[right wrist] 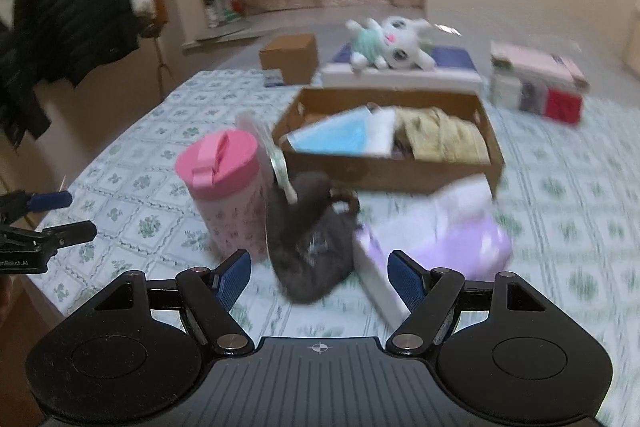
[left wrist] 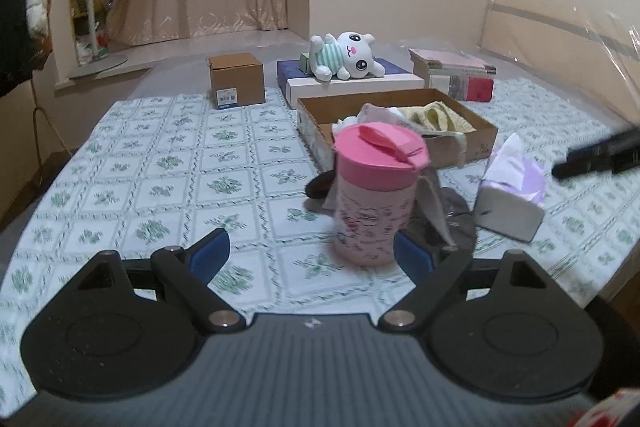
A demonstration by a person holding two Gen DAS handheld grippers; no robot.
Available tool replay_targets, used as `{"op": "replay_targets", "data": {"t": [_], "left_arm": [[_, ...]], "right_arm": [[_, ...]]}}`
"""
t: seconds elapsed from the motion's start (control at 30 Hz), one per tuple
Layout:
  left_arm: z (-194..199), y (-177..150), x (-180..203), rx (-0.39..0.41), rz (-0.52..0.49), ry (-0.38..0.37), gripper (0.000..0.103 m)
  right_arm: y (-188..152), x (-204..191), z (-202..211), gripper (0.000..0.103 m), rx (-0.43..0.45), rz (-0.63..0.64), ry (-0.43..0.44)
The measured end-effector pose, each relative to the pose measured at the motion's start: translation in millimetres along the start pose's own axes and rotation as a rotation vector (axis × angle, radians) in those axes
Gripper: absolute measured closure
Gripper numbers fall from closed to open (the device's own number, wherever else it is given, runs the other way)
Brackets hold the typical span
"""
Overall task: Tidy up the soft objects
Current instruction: 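Grasp the clear plastic bag by the pink cup with the right gripper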
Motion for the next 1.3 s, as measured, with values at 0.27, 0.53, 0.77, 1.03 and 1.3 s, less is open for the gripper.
{"op": "replay_targets", "data": {"t": [0.27,0.53,0.77,1.03,1.3], "left_arm": [[-34,27,-28,0.000,-0.134,-0.077,0.017],[-71,56,-40,-0.022,-0.180,-0.144,0.018],[-100,68,-35,-0.047,-0.224,-0.192,0.020],[-127,70,-34,-0.084,-0.248,-0.223,0.021],[-151,65,-43,-0.126,-0.252,-0.247,0.021]], "right_arm": [[67,-9,-38,0.028,-0.024,0.222,0.124],[109,-22,-85,0.048,-0.050,0.263,0.228],[116,-38,-130,0.062,-0.117,0.270,0.306],[104,-31,-168,0.074,-0.173,0.243,0.323],[96,-25,-185,0.082,-0.216,0.238,0.337]]}}
Point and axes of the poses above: each gripper's, at about its wrist camera, not at the fingertips, and z roughly against the way its jaws point, x to its right, y to its top, the point moved 10 cm from there along -z, roughly the way its jaws point, and after that the axes turned 1 degree about y, right-handed, at the moved point
